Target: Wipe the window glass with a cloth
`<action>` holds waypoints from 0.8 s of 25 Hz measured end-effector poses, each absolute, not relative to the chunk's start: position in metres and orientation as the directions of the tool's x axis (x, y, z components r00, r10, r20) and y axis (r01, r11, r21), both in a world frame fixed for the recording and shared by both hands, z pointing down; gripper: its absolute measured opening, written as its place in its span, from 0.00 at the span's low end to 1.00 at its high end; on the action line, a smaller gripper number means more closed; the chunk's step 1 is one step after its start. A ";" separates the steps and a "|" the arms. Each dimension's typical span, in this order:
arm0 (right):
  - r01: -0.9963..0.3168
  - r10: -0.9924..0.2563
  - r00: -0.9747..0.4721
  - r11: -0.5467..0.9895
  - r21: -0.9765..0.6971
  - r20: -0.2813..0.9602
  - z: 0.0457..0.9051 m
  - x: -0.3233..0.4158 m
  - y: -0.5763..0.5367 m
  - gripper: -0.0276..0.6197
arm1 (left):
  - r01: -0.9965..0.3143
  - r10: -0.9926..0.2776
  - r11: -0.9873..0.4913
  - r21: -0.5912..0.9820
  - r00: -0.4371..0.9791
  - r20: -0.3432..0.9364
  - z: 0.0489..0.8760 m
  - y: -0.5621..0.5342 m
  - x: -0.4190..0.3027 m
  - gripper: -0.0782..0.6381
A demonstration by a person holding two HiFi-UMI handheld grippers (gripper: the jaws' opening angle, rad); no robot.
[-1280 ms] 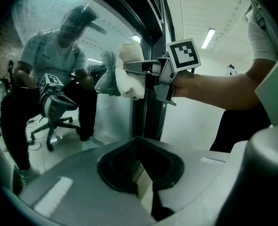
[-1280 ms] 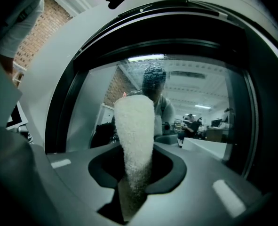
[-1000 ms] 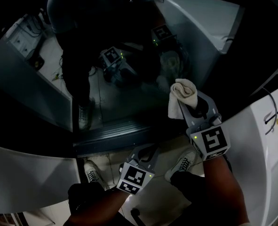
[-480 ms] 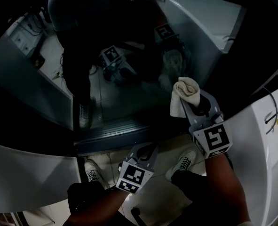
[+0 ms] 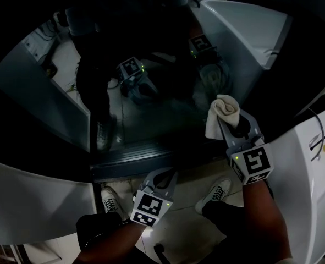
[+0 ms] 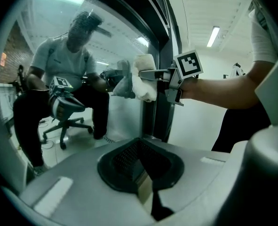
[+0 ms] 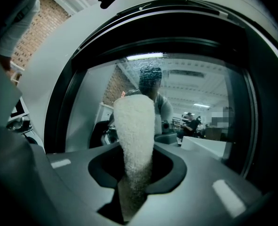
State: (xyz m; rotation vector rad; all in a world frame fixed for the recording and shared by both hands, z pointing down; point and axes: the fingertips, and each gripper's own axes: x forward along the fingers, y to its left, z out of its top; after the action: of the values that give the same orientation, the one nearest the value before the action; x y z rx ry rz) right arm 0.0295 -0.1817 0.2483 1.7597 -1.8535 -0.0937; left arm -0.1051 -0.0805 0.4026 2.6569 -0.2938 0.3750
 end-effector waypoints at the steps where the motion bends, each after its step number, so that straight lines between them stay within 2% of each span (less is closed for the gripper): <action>1: -0.896 -0.934 0.039 0.125 0.426 0.354 0.249 0.030 -0.181 0.19 | -0.269 -0.151 -0.881 0.390 0.940 0.306 0.403 -0.081 -0.109 0.13; 12: -0.922 -0.899 0.106 0.072 0.381 0.425 0.254 0.035 -0.175 0.18 | -0.303 -0.229 -0.886 0.352 0.945 0.235 0.362 -0.096 -0.140 0.13; 20: -0.951 -0.885 0.083 0.067 0.301 0.459 0.223 0.004 -0.166 0.18 | -0.356 -0.320 -0.853 0.381 0.934 0.158 0.311 -0.124 -0.177 0.13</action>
State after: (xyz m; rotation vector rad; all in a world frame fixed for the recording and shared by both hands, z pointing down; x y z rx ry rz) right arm 0.0036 -0.1665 0.2230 1.8239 -1.8086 0.1587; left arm -0.1766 -0.1235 0.3115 2.6785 -0.4894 0.1234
